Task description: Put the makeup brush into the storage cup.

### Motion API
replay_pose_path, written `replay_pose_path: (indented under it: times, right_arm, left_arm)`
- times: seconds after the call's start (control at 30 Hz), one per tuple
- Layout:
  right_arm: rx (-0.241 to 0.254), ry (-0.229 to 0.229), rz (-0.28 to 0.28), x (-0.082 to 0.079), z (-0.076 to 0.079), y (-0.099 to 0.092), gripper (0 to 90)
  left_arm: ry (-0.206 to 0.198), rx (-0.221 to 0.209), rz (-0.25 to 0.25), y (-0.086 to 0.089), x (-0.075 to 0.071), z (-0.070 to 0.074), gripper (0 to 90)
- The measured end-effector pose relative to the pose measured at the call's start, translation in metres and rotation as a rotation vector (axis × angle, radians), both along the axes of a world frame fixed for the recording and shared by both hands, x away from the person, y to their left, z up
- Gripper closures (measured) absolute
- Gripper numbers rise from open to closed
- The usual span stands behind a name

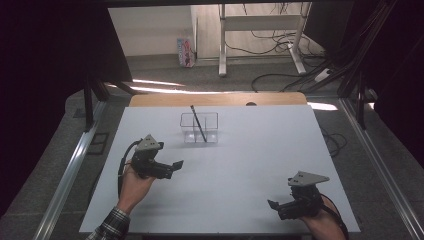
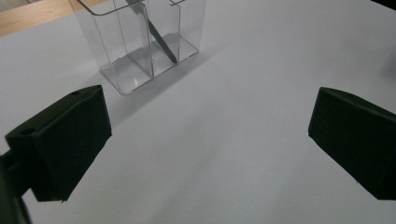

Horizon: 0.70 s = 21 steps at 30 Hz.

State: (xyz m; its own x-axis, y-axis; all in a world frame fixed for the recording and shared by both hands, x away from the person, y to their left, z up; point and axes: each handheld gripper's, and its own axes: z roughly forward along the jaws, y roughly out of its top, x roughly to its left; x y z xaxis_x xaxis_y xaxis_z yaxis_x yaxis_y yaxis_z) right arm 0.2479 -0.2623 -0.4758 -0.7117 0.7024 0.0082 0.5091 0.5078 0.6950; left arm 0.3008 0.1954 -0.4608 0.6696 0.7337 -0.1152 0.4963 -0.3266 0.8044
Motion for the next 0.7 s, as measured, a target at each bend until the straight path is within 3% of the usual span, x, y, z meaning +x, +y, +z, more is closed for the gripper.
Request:
replay_pose_path:
  times: [0.23, 0.7]
  right_arm:
    - [-0.006, -0.002, 0.002, 0.0, 0.0, 0.0, 0.0]
    - [-0.012, -0.002, -0.005, 0.0, 0.0, 0.001, 0.0]
  left_arm:
    - [0.009, -0.016, 0.004, 0.006, -0.01, 0.0, 0.0]
    - [0.024, -0.005, 0.001, 0.009, -0.028, -0.004, 0.0]
